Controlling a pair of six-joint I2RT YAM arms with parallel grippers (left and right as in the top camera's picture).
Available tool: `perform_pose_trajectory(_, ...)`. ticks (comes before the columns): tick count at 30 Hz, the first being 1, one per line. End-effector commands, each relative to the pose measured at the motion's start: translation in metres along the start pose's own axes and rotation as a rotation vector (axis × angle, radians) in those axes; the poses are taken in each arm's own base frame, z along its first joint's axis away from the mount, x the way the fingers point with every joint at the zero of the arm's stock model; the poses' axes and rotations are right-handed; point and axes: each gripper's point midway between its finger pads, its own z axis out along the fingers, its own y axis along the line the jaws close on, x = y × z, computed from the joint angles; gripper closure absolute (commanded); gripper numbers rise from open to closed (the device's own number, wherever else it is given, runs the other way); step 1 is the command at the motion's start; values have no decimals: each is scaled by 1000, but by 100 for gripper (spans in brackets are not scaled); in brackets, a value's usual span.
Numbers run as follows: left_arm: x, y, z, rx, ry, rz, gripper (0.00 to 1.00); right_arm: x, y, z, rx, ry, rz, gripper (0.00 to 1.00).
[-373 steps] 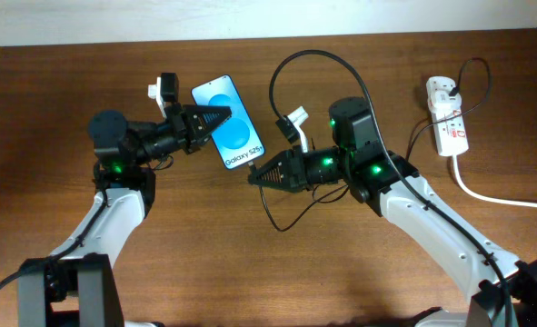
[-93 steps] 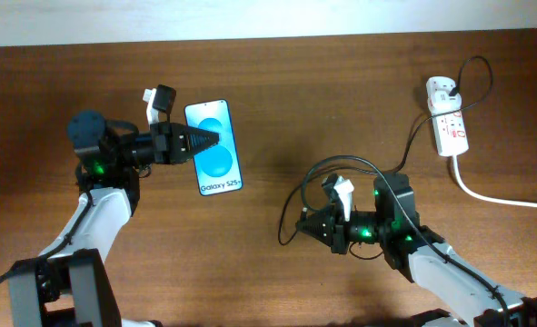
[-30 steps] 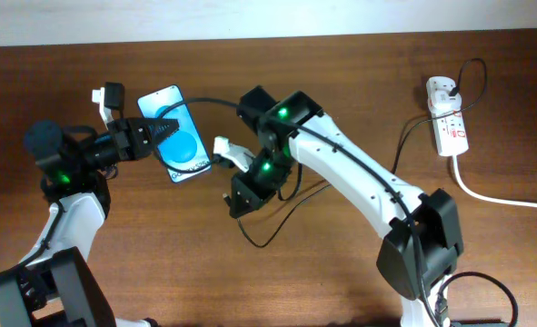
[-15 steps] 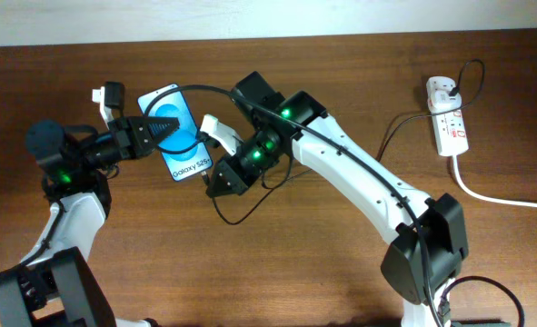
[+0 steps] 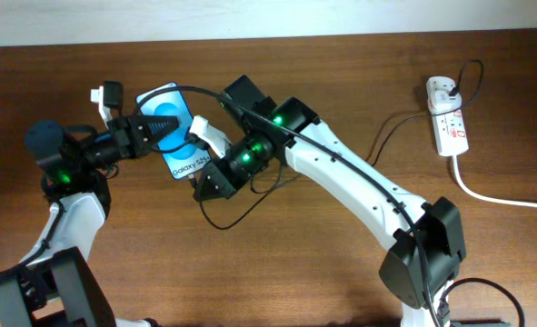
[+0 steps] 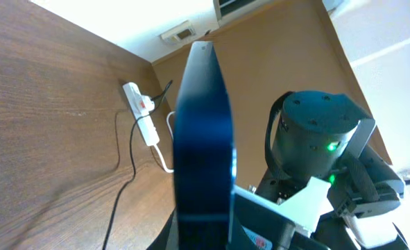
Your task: Plug charger to phone and switch on socket
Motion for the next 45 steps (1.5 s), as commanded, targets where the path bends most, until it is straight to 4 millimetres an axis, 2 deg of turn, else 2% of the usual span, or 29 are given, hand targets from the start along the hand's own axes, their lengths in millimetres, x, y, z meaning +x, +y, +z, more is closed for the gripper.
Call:
perform_pose_trajectory(1, -2, -7, 1, 0, -7, 13, 100, 6, 8, 0, -19, 20, 45, 96)
perform_pose_trajectory(5, -1, -7, 1, 2, -2, -20, 100, 8, 7, -1, -13, 26, 55, 96)
perform_pose_trajectory(12, 5, -9, 1, 15, 38, -78, 100, 7, -15, -2, 113, 20, 53, 96)
perform_pose_trajectory(18, 7, -10, 1, 19, 48, -71, 100, -1, -19, -2, 139, -8, 18, 96)
perform_pose_trajectory(21, 7, -10, 1, 19, 48, -63, 100, 4, -34, -7, 225, 3, 38, 96)
perform_pose_trajectory(22, 7, -10, 1, 19, 47, -47, 100, 8, -43, -14, 280, 13, 61, 96)
perform_pose_trajectory(23, 7, -10, 1, 19, 46, -20, 100, 16, -57, -31, 374, 23, 97, 96)
perform_pose_trajectory(25, 7, -10, 1, 19, 45, 0, 100, 29, -73, -55, 480, 40, 149, 96)
perform_pose_trajectory(26, 7, -10, 1, 20, 46, 16, 100, 42, -87, -72, 560, 67, 205, 96)
perform_pose_trajectory(28, 7, -10, 1, 20, 45, 31, 100, 59, -107, -94, 664, 109, 269, 96)
perform_pose_trajectory(31, 6, -10, 0, 19, 44, 43, 100, 52, -129, -106, 721, 61, 275, 96)
perform_pose_trajectory(32, 6, -10, 0, 19, 44, 43, 100, 43, -144, -99, 724, 28, 261, 96)
perform_pose_trajectory(34, 6, -10, 0, 19, 44, 43, 100, 41, -172, -74, 717, 29, 253, 96)
perform_pose_trajectory(37, 6, -10, 0, 19, 43, 43, 100, 47, -195, -29, 666, 93, 256, 96)
perform_pose_trajectory(39, 6, -10, 0, 19, 44, 43, 100, 41, -210, -4, 656, 90, 226, 94)
perform_pose_trajectory(43, 6, -10, 0, 19, 43, 43, 100, 5, -234, 17, 655, -35, 132, 86)
perform_pose_trajectory(45, 6, -10, 0, 19, 43, 43, 100, -6, -242, 23, 655, -75, 110, 77)
